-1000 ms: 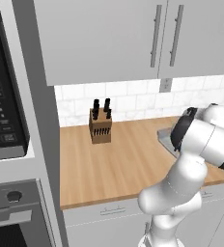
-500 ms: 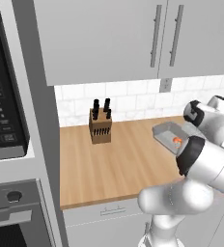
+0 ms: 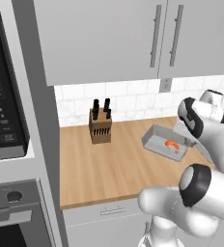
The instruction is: Take the meat container that has the shrimp and place it on the second highest rack of the freezer. Then take the vegetable container that has the carrot and lemon and place it on the highest rack of the freezer.
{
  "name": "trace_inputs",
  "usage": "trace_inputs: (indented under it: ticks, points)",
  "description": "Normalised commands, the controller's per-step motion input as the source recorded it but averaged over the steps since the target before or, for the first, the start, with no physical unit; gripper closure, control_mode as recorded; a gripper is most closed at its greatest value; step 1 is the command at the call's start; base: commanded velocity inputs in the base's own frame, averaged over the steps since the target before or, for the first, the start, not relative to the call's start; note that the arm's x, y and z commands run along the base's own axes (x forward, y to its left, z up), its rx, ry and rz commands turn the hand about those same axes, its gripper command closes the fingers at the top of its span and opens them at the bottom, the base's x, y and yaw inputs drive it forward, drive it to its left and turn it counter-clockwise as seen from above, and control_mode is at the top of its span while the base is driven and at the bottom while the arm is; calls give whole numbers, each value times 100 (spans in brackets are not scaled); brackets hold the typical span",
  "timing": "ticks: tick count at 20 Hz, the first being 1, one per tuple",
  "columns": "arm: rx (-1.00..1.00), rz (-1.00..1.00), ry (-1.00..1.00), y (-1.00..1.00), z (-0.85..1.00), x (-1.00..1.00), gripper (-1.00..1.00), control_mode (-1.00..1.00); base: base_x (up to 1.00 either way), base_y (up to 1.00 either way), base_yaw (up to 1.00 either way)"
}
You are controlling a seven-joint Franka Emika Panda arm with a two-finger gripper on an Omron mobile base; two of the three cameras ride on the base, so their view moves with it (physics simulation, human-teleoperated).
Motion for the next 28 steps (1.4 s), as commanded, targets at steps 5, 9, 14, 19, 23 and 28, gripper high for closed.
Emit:
trace_inputs:
  ticks: [5,9,14,19,23,28]
  points:
    - [0,37,-1,16,42,-55,100,-100,0,0,0]
    - [0,33,-11,8,62,-58,100,-100,0,0,0]
    - [4,16,-28,10,57,-60,100,-100,0,0,0]
    - [1,-5,-20,53,23,-16,100,-100,0,0,0]
    - [0,-14,-1,58,6,0,100,-100,0,0,0]
    - [0,0,0,3,43,0,100,-100,0,0,0]
